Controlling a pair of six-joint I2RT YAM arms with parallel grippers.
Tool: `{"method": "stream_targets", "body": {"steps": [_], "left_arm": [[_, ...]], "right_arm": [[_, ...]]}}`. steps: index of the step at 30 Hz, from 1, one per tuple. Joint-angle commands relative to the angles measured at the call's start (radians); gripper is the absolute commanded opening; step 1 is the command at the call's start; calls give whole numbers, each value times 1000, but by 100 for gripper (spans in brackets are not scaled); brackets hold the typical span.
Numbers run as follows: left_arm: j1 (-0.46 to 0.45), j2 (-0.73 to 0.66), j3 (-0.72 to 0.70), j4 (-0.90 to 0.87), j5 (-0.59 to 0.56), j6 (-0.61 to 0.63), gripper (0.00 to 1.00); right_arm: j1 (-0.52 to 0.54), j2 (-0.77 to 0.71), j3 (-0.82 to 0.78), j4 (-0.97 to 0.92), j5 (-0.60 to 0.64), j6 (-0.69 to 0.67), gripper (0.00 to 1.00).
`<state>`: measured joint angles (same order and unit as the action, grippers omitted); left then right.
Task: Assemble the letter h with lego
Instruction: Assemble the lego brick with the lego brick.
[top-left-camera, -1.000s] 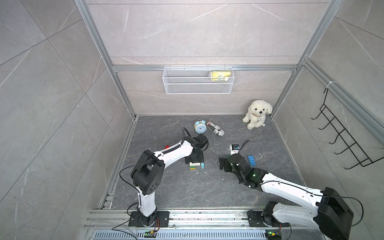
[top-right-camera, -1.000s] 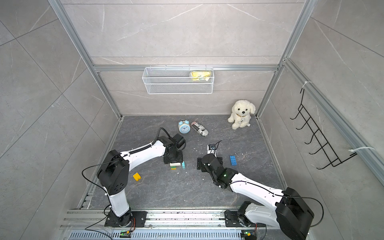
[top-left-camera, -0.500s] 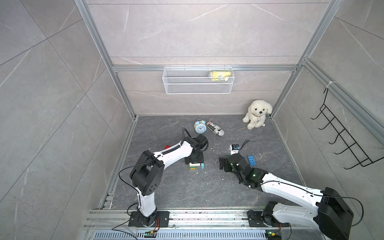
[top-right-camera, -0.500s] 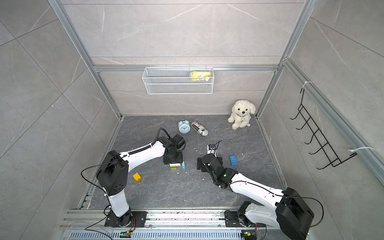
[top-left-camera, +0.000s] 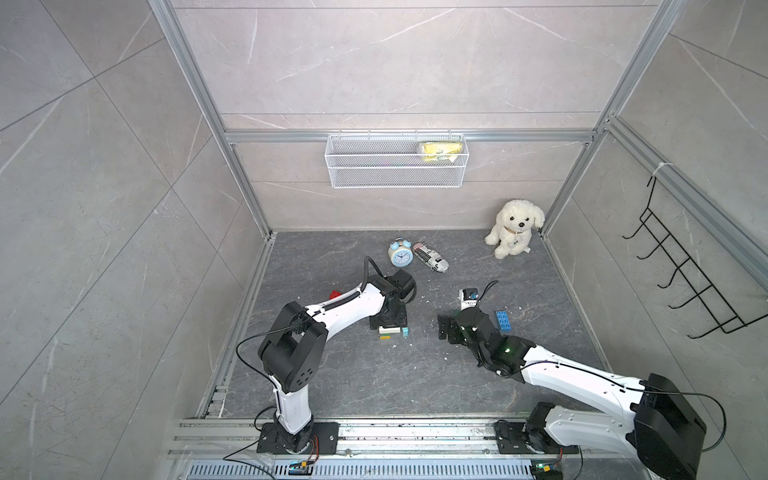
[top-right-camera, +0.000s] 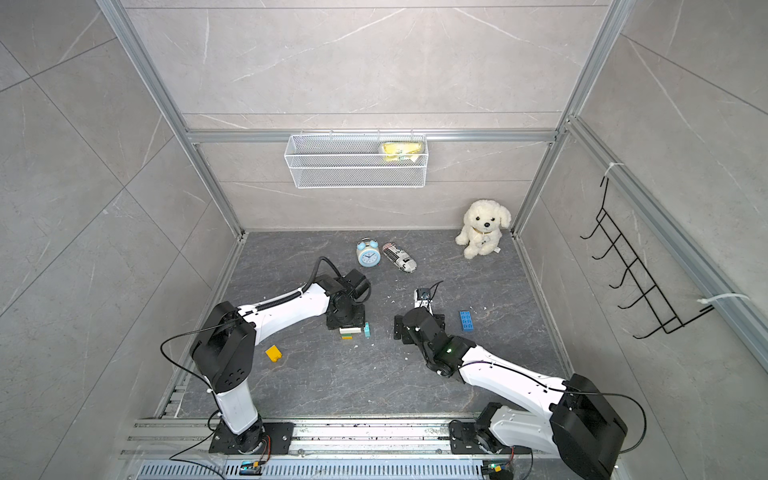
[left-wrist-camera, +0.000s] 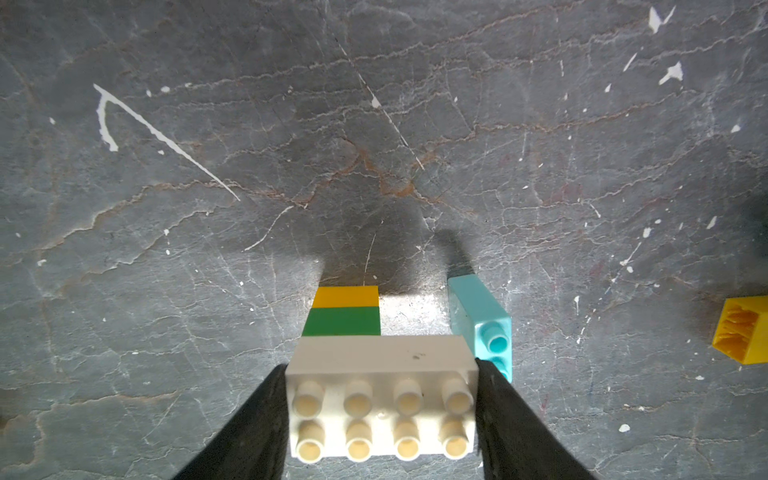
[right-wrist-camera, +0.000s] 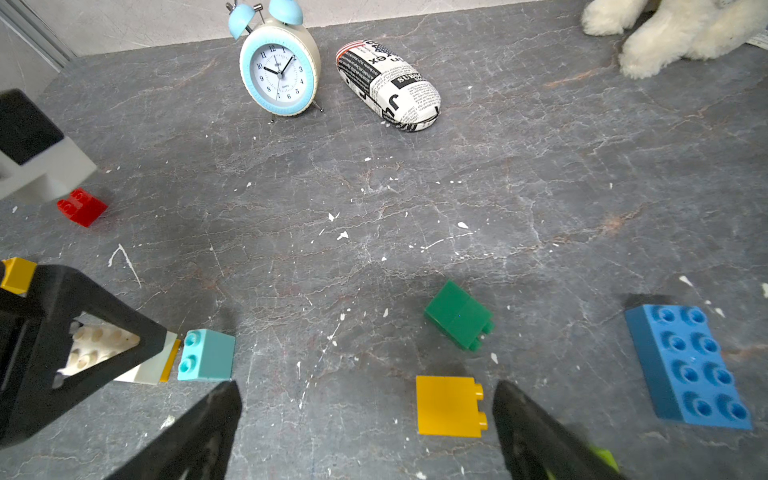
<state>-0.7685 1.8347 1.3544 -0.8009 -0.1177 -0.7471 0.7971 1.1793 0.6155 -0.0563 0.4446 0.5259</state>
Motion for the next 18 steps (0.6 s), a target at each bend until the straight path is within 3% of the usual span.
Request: {"method": "stream_targets", "body": {"steps": [1, 10, 18], "left_arm": [[-36, 91, -11, -56, -24, 40, 41], [-48, 74, -65, 0, -39, -20, 38], [-46, -42, -40, -18, -16, -118, 36]], "right_arm": [[-6, 2, 23, -22, 0, -16, 97], [-6, 0, 21, -23, 1, -16, 97], [-6, 1, 21, -22, -3, -10, 97]]}}
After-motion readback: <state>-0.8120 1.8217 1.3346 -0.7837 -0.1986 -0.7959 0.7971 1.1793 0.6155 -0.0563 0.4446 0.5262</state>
